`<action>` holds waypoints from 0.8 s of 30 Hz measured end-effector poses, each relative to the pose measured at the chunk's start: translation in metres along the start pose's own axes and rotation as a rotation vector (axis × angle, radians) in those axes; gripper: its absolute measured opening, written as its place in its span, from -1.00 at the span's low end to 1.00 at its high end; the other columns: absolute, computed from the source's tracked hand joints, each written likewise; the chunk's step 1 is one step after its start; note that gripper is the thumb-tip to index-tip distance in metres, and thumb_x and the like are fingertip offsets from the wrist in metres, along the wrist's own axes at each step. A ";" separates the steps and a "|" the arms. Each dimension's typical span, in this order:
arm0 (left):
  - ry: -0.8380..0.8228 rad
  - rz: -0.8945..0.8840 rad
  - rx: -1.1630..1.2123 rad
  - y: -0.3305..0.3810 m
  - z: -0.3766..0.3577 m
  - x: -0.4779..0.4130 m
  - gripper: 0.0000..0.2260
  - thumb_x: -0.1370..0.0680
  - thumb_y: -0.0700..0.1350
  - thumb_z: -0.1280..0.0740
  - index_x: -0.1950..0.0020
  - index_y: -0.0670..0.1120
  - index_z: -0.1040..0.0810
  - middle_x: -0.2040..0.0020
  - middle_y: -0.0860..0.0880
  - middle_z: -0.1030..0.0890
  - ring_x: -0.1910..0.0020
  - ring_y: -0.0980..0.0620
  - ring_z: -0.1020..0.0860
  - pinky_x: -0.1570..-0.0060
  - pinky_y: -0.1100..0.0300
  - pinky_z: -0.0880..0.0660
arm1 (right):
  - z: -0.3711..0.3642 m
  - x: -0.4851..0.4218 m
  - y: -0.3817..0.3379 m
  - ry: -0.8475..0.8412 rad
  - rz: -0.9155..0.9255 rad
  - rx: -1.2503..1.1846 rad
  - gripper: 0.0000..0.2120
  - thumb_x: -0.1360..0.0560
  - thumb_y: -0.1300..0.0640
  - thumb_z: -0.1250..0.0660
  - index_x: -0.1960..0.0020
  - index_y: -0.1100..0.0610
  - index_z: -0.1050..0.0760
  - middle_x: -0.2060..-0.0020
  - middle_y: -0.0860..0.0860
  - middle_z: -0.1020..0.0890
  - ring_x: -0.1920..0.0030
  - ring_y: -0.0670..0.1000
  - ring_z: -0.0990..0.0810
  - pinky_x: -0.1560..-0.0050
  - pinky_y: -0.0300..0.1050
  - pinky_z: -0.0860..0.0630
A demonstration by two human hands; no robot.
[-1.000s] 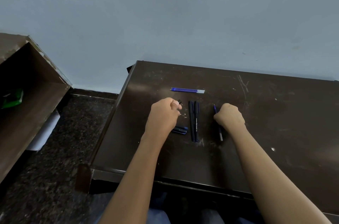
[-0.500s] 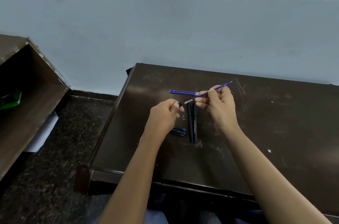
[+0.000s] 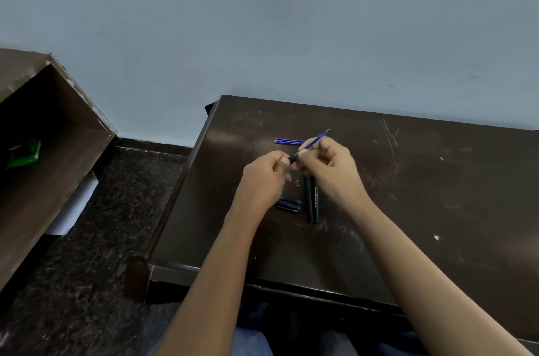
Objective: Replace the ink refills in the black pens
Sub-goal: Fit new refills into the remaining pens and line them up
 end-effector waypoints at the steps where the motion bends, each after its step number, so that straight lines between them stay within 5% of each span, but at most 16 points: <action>1: 0.033 -0.010 -0.004 0.001 0.002 0.000 -0.81 -0.63 -0.09 -0.13 0.04 0.00 -0.53 0.09 -0.03 -0.62 0.14 0.10 -0.54 0.23 0.35 -0.37 | -0.004 0.001 0.002 -0.034 -0.002 0.045 -0.94 -0.48 0.18 -0.32 0.09 0.14 -0.57 0.28 -0.02 -0.67 0.20 -0.04 -0.64 0.02 0.02 -0.61; 6: 0.174 -0.039 0.018 0.004 0.012 0.000 -0.75 -0.64 -0.11 -0.10 -0.01 -0.07 -0.57 0.14 0.04 -0.56 0.29 0.22 -0.45 0.33 0.40 -0.29 | -0.014 0.004 0.024 -0.130 0.003 0.517 -0.85 -0.51 0.17 -0.33 -0.06 0.10 -0.59 0.04 0.00 -0.66 0.00 0.00 -0.60 -0.10 -0.11 -0.53; 10: 0.177 -0.036 0.055 0.004 0.011 0.000 -0.75 -0.64 -0.12 -0.10 0.00 -0.07 -0.58 0.12 -0.02 -0.59 0.21 0.18 -0.49 0.28 0.39 -0.34 | -0.031 0.012 0.045 -0.277 0.094 0.845 -0.73 -0.52 0.19 -0.29 -0.21 0.10 -0.53 -0.11 0.06 -0.58 -0.17 0.08 -0.51 -0.19 0.05 -0.50; 17: 0.158 -0.061 0.049 0.007 0.012 0.002 -0.76 -0.64 -0.14 -0.11 -0.10 -0.13 -0.57 0.11 0.05 -0.58 0.21 0.20 -0.49 0.30 0.50 -0.41 | -0.050 0.015 0.051 -0.320 0.072 1.031 -0.69 -0.54 0.23 -0.26 -0.28 0.12 -0.42 -0.18 0.09 -0.51 -0.21 0.10 -0.44 -0.15 0.01 -0.51; 24: 0.158 -0.065 -0.013 0.008 0.012 0.003 -0.79 -0.61 -0.14 -0.20 -0.19 -0.09 -0.55 -0.06 0.01 -0.61 0.11 0.19 -0.48 0.32 0.49 -0.34 | -0.049 0.009 0.056 -0.291 0.029 0.928 -0.73 -0.53 0.22 -0.28 -0.22 0.14 -0.48 -0.15 0.08 -0.46 -0.18 0.06 -0.45 -0.17 -0.04 -0.50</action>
Point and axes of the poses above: each hand's wrist, its own x-axis away from the middle knuckle, its own z-axis out of the back of the hand, y = z × x, the point moved 4 cm from there along -x, towards the middle knuckle
